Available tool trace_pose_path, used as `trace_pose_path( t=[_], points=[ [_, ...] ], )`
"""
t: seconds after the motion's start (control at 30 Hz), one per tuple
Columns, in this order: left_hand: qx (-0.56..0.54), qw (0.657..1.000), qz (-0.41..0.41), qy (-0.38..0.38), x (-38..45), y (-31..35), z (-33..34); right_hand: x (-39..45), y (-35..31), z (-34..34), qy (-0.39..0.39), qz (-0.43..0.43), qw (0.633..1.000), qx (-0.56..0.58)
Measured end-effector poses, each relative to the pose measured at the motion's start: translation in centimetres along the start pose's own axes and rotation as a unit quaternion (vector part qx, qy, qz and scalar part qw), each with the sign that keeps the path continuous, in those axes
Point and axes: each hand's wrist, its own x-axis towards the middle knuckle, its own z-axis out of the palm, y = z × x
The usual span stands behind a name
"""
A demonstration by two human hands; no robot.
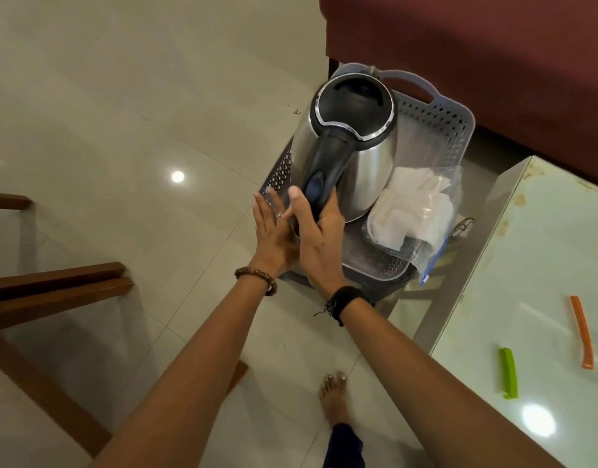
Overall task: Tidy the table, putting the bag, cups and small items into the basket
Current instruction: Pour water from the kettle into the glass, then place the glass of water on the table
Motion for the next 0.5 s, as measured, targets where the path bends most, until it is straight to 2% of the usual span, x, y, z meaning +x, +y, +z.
trace_pose_path(
  t=[0.13, 0.2, 0.37, 0.5],
  points=[
    [-0.061, 0.996, -0.036, 0.051, -1.1, 1.2, -1.1, -0.3, -0.9, -1.7, -0.095, 0.041, 0.994, -0.018],
    [-0.084, 0.99, -0.045, 0.103, -2.6, 2.6, -1.2, -0.9, -1.1, -3.6, -0.104, 0.041, 0.993, -0.049],
    [-0.141, 0.95, -0.127, 0.249, -9.6, 9.0, 2.2, -4.0, -0.8, -11.9, -0.002, 0.037, 0.997, -0.061],
    [-0.171, 0.956, -0.085, 0.221, -14.1, 14.9, 7.5, -8.7, -0.7, -21.3, 0.096, 0.066, 0.989, -0.093]
  ],
)
